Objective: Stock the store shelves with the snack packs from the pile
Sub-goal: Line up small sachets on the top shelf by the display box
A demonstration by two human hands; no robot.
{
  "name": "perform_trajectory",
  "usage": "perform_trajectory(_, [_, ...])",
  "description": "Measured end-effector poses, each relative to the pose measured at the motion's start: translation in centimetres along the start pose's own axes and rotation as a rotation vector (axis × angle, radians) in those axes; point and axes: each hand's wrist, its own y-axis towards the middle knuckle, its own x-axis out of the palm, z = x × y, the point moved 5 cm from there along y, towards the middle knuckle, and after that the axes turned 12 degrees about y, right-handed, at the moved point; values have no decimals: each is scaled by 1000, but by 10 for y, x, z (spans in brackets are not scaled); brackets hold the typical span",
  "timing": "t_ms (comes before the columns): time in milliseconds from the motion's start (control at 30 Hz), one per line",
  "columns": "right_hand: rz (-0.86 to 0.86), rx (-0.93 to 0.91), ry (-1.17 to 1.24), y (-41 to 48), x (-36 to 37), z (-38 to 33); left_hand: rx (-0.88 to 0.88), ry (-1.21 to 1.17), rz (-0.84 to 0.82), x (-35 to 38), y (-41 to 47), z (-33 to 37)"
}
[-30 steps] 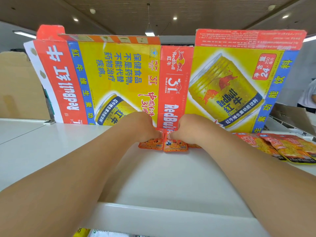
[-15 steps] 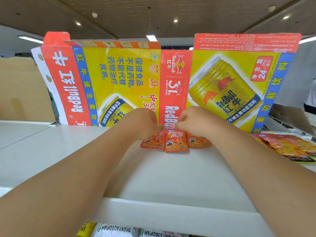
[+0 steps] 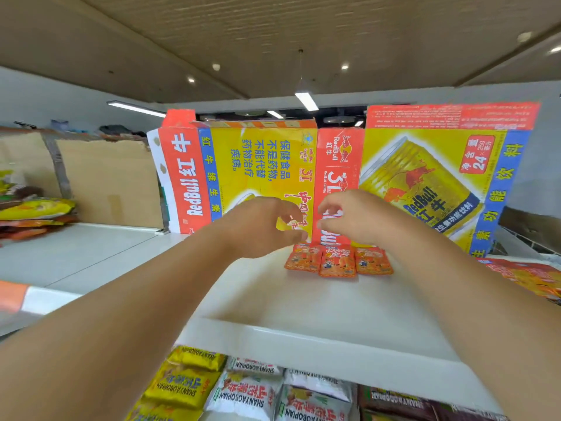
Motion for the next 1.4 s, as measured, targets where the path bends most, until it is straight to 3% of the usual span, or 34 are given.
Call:
perform_trajectory(433, [11,-156,-10,6,27,-169,-157,150,51,-90,-82,-115])
perform_trajectory(967, [-235,-323,-110,65,217,-426,-495,145,70,-201,-292,-350])
perform_trajectory(1400, [-367,-448,-124,128,320,-507,-707,200,-101,-199,-378,-461])
